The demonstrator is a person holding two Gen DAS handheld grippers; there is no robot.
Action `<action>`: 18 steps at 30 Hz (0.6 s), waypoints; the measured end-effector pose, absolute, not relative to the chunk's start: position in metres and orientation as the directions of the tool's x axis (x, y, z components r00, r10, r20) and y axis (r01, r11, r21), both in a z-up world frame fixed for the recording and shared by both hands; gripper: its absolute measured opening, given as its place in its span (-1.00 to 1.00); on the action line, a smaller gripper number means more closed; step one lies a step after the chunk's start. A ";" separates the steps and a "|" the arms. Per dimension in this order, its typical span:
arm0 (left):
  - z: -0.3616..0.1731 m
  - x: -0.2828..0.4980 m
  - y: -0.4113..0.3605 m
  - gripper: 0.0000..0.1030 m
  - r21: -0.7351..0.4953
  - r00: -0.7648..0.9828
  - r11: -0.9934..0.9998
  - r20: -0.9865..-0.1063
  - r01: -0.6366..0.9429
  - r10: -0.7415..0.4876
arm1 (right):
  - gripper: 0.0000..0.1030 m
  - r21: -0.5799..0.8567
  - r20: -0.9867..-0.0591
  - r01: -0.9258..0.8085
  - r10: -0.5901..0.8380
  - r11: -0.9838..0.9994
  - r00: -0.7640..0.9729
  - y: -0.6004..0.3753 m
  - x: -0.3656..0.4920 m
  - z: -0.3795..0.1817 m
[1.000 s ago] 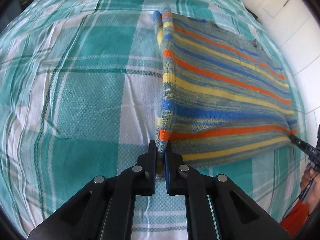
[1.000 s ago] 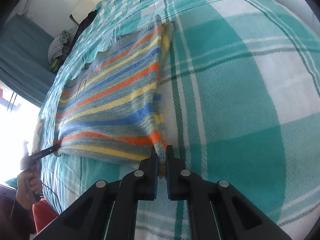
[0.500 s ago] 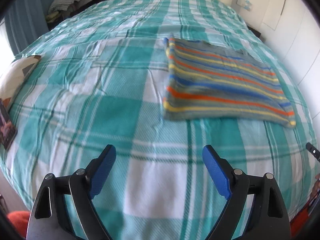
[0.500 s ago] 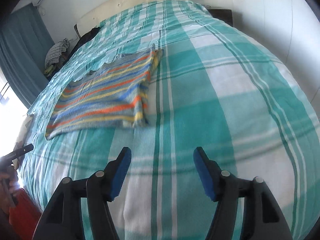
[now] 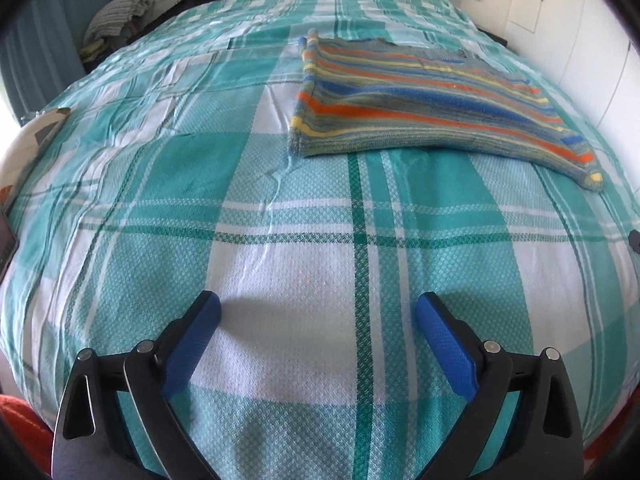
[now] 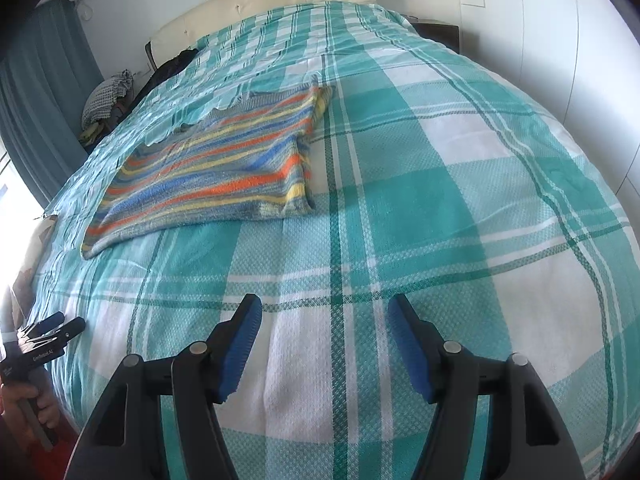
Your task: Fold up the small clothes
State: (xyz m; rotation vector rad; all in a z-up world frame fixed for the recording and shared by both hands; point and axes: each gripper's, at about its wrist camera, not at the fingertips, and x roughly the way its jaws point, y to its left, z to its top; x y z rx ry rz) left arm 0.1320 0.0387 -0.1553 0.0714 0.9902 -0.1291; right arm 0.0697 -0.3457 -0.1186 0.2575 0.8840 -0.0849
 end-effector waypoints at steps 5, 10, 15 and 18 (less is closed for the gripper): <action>-0.159 0.130 0.036 0.96 0.029 0.556 0.989 -0.829 0.142 -0.056 | 0.27 0.185 -0.771 0.176 0.032 0.967 0.636 -0.345 0.069 -0.119; -0.160 0.129 0.034 0.98 0.043 0.564 0.989 -0.825 0.140 -0.044 | 0.27 0.195 -0.771 0.181 0.037 0.964 0.636 -0.347 0.067 -0.119; -0.162 0.128 0.033 0.99 0.055 0.568 0.988 -0.822 0.142 -0.036 | 0.27 0.203 -0.769 0.184 0.040 0.962 0.638 -0.350 0.067 -0.119; -0.163 0.128 0.032 0.99 0.063 0.572 0.988 -0.820 0.143 -0.030 | 0.27 0.200 -0.771 0.183 0.039 0.963 0.636 -0.349 0.068 -0.119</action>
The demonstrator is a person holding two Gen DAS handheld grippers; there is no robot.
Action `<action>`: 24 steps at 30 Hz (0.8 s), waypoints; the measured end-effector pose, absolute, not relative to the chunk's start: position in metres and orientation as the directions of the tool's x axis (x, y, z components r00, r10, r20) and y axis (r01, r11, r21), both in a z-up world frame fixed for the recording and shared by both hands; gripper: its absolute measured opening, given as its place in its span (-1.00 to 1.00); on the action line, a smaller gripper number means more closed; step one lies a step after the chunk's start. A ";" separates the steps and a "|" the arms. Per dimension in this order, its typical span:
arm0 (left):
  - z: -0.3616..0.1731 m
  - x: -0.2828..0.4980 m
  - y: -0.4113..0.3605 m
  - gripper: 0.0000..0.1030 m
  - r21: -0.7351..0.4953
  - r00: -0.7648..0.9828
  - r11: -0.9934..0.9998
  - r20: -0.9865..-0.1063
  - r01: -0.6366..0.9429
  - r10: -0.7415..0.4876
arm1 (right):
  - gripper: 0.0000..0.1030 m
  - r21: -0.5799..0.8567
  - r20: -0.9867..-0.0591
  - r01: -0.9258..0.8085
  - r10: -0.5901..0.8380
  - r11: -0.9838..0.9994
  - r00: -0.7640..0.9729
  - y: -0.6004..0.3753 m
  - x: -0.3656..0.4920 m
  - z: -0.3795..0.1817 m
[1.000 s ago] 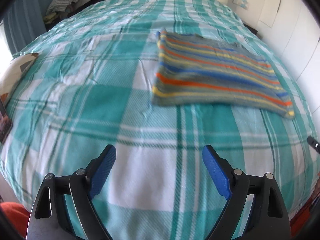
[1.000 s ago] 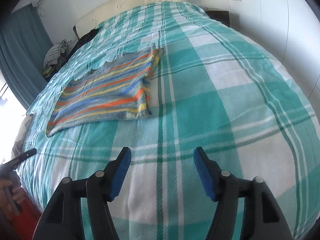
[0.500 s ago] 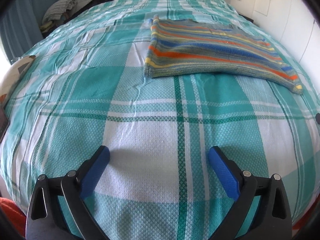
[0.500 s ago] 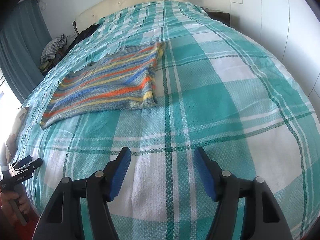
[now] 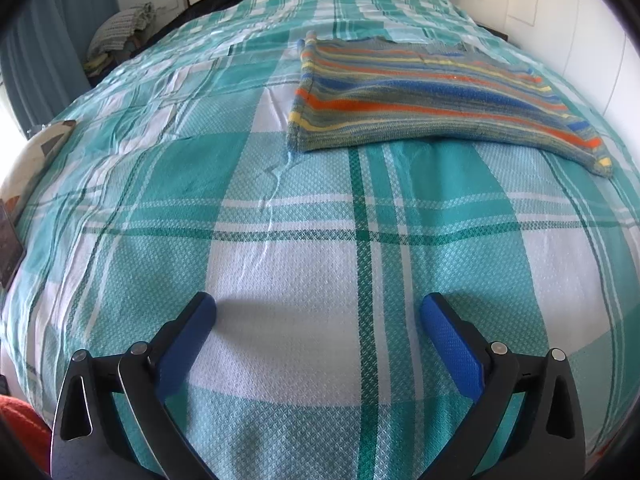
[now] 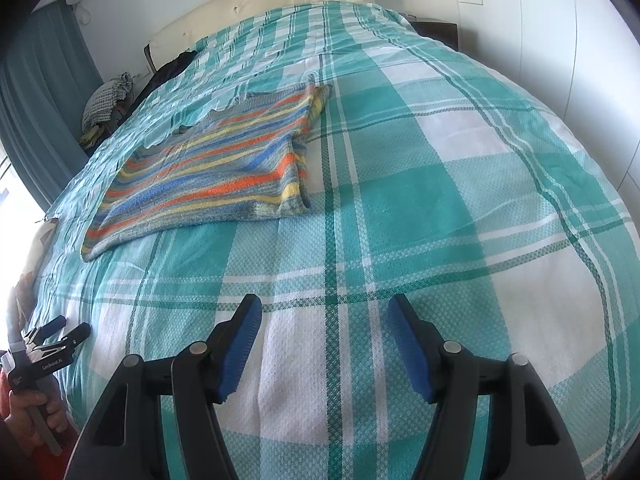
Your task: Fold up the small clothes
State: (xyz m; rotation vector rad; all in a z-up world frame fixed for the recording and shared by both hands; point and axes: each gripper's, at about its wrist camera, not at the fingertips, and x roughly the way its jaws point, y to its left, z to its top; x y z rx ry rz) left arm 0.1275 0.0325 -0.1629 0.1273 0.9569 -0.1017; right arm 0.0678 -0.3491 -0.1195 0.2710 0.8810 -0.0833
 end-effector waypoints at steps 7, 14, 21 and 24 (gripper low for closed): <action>-0.163 0.127 0.032 0.99 0.066 0.573 0.987 -0.819 0.144 -0.028 | 0.27 0.193 -0.774 0.179 0.037 0.965 0.632 -0.347 0.070 -0.122; -0.163 0.128 0.030 0.99 0.076 0.575 0.986 -0.818 0.146 -0.022 | 0.27 0.199 -0.774 0.179 0.042 0.964 0.631 -0.348 0.072 -0.124; -0.164 0.127 0.030 0.99 0.080 0.577 0.986 -0.817 0.147 -0.020 | 0.27 0.203 -0.773 0.178 0.046 0.963 0.633 -0.348 0.073 -0.124; -0.164 0.127 0.030 0.99 0.080 0.577 0.986 -0.817 0.146 -0.020 | 0.27 0.203 -0.772 0.178 0.045 0.963 0.634 -0.348 0.074 -0.124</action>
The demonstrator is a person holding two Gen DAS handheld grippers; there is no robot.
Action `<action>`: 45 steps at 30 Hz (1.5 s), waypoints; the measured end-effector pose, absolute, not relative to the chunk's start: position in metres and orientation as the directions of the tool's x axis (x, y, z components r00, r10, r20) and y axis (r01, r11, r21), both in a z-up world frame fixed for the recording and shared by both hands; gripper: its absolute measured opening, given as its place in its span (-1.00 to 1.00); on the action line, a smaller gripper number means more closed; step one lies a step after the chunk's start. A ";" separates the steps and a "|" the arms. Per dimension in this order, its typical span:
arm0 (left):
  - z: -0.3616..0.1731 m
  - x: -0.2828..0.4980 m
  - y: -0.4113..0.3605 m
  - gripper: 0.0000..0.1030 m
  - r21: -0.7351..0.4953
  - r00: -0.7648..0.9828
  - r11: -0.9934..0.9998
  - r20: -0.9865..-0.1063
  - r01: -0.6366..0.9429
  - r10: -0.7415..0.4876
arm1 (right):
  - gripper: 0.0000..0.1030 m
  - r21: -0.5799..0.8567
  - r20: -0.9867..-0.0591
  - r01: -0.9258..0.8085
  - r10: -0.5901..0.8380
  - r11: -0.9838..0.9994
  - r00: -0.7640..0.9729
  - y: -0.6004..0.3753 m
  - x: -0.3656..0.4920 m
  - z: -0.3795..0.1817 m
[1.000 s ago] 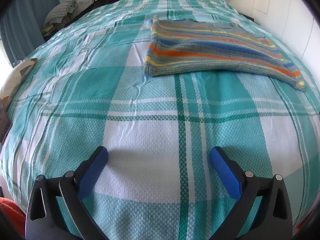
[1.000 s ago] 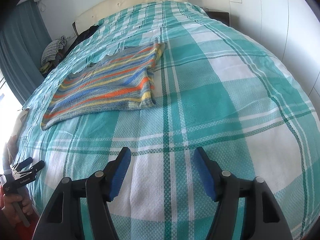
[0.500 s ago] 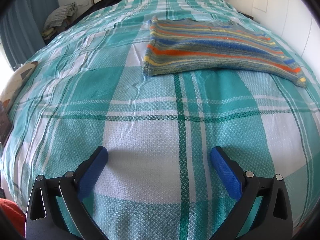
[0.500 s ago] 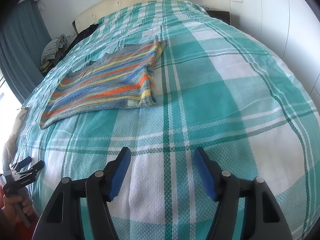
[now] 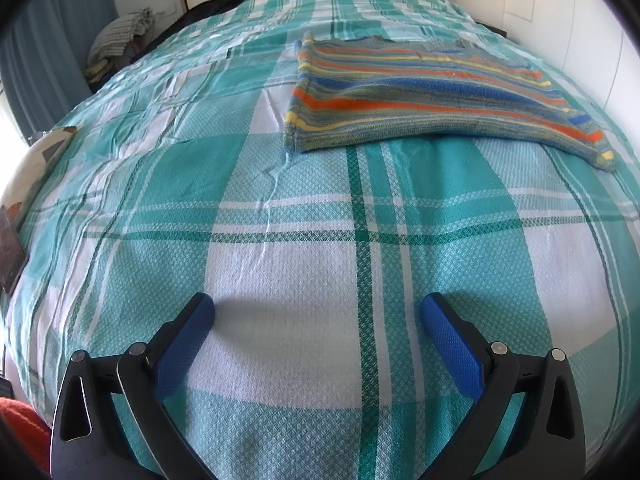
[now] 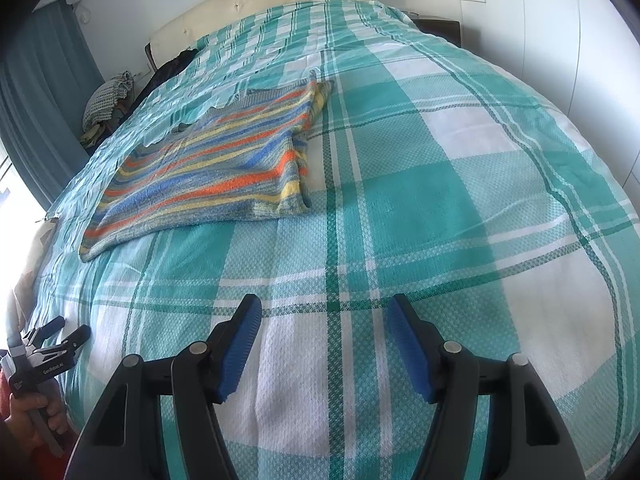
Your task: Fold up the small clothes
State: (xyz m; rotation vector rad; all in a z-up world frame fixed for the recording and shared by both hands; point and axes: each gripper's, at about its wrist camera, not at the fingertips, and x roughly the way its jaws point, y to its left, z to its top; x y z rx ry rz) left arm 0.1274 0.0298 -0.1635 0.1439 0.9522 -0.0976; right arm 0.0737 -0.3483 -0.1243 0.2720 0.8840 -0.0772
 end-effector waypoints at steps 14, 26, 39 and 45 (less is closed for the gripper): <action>-0.160 0.127 0.030 0.99 0.086 0.570 0.985 -0.821 0.152 -0.016 | 0.27 0.206 -0.765 0.190 0.037 0.960 0.643 -0.353 0.074 -0.120; -0.132 0.108 -0.014 0.97 0.129 0.592 0.946 -0.802 0.299 -0.078 | 0.27 0.267 -0.738 0.205 0.063 0.942 0.672 -0.363 0.072 -0.114; -0.121 0.139 -0.175 0.96 0.147 0.514 0.734 -0.802 0.663 -0.304 | 0.27 0.298 -0.719 0.173 0.101 0.939 0.688 -0.405 0.100 -0.089; -0.133 0.164 -0.252 0.96 0.151 0.491 0.657 -0.789 0.738 -0.369 | 0.28 0.344 -0.730 0.064 0.224 0.937 0.646 -0.443 0.197 -0.074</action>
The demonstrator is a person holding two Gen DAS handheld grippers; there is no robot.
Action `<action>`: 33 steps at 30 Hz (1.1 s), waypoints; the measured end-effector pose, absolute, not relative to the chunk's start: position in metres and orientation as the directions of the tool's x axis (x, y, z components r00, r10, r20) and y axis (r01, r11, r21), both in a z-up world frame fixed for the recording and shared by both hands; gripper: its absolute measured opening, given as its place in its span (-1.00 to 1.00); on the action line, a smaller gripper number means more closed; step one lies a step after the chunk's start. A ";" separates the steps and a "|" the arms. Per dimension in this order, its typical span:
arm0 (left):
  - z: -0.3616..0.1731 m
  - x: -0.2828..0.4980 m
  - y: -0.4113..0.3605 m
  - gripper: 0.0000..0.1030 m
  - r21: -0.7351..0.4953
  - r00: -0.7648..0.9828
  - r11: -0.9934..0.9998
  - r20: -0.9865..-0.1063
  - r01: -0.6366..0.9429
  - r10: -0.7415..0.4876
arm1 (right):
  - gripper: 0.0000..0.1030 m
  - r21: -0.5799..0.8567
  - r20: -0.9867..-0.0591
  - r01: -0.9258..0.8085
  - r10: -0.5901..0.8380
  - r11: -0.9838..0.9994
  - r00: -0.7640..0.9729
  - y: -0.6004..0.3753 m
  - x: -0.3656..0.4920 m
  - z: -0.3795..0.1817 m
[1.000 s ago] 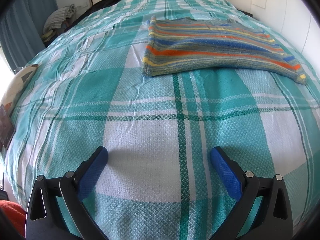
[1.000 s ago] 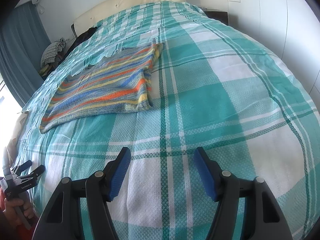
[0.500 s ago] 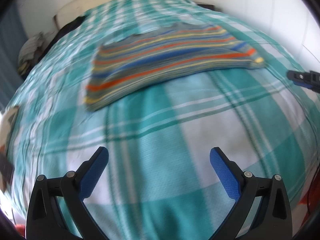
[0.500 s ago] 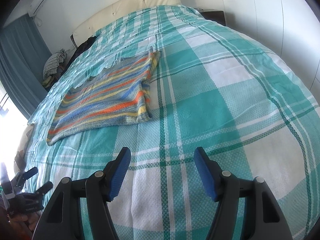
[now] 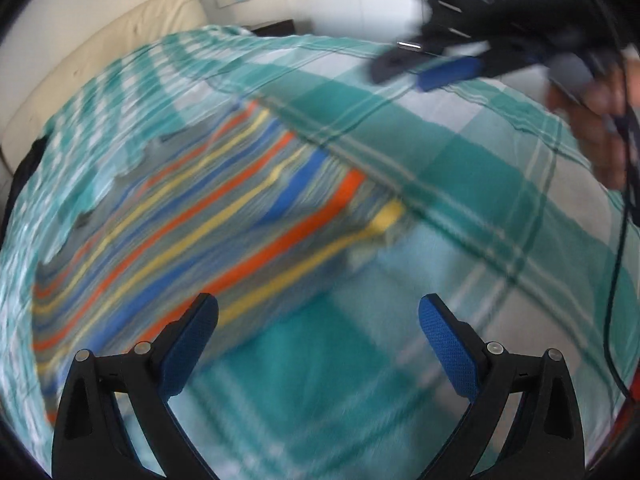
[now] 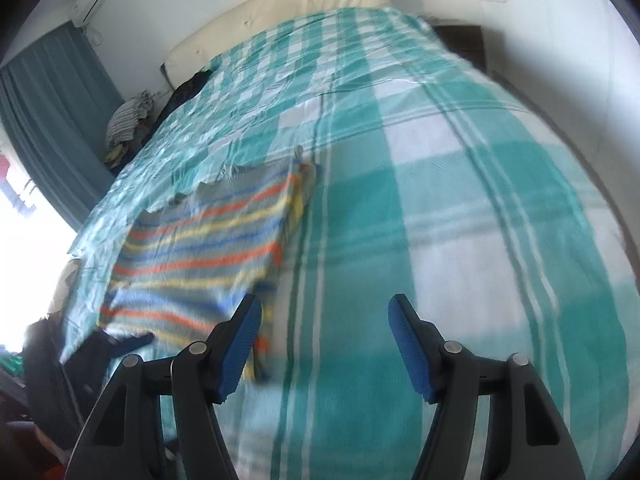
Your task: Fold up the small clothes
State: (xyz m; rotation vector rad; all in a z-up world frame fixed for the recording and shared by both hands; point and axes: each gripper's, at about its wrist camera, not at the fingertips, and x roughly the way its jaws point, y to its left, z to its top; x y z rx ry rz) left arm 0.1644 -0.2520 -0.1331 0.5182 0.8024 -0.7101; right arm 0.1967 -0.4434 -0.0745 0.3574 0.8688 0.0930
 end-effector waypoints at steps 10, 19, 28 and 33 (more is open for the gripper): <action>-0.134 0.195 -0.261 -0.80 -0.048 0.411 0.686 -0.770 0.726 -0.488 | 0.02 0.579 -0.730 0.051 0.489 0.814 0.478 -0.435 0.372 -0.132; -0.075 0.196 -0.103 -0.82 -0.340 0.513 0.815 -0.646 0.469 -0.565 | -0.82 0.459 -0.709 -0.106 0.435 0.882 0.556 -0.344 0.383 -0.050; -0.098 0.211 0.037 -0.82 -0.423 0.565 0.892 -0.701 0.160 -0.434 | -0.82 0.432 -0.736 -0.281 0.515 0.857 0.439 -0.147 0.436 -0.062; -0.131 0.213 0.074 -0.46 -0.426 0.502 0.905 -0.779 0.015 -0.375 | -0.46 0.496 -0.736 -0.302 0.579 0.814 0.351 -0.088 0.447 -0.106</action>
